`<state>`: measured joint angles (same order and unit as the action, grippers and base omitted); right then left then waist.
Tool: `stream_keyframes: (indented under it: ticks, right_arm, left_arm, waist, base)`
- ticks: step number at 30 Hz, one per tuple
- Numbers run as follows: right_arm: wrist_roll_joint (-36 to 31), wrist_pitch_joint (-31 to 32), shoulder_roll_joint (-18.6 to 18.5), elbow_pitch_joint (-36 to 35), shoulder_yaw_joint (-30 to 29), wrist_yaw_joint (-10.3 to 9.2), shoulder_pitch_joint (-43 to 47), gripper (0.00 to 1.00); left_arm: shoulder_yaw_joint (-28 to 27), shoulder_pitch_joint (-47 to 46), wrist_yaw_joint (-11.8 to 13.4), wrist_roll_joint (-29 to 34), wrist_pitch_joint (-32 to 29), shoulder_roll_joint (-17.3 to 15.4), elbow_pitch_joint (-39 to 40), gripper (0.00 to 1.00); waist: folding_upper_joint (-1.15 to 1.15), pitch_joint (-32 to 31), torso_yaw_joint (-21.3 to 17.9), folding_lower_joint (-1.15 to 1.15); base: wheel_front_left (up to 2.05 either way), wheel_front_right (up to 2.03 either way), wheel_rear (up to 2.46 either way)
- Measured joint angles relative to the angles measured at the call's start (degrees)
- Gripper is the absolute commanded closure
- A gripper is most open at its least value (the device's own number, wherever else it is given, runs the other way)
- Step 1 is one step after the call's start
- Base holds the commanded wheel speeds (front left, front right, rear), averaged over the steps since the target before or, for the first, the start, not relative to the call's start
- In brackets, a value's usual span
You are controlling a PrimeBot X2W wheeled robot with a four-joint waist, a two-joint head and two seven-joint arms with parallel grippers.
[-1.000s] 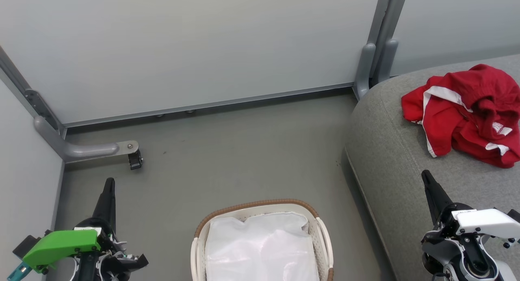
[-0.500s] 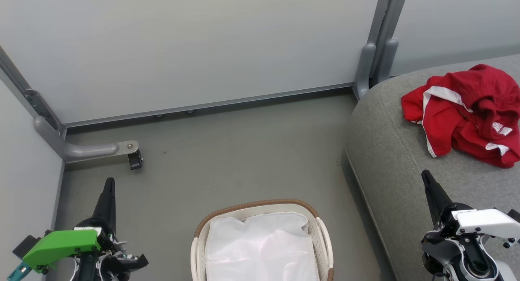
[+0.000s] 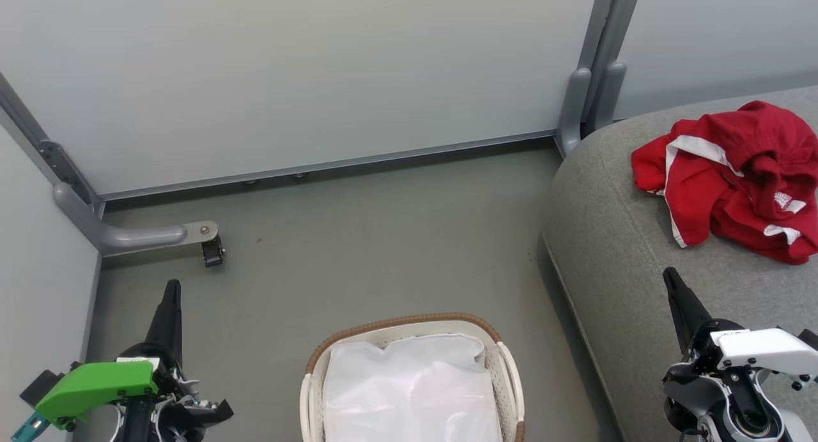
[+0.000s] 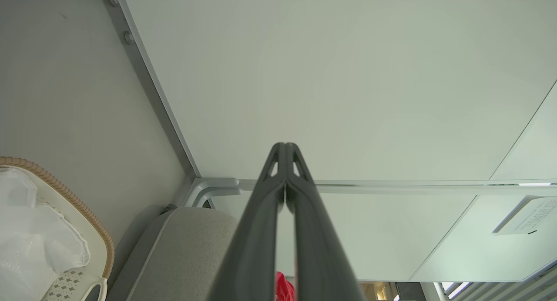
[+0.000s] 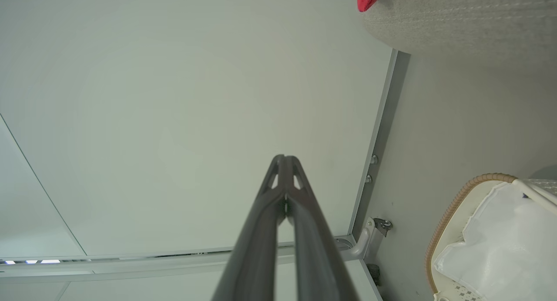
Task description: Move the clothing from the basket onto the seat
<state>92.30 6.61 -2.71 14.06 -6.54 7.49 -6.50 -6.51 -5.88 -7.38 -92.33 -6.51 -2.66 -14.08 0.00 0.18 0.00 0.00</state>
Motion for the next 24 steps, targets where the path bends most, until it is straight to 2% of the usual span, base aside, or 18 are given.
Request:
stream_keyframes:
  ticks: [24]
  right_arm:
    - [0.0, 0.0, 0.0, 0.0, 0.0, 0.0, 0.0, 1.0]
  left_arm:
    - [0.0, 0.0, 0.0, 0.0, 0.0, 0.0, 0.0, 1.0]
  waist:
    - [0.0, 0.0, 0.0, 0.0]
  base:
    - [0.0, 0.0, 0.0]
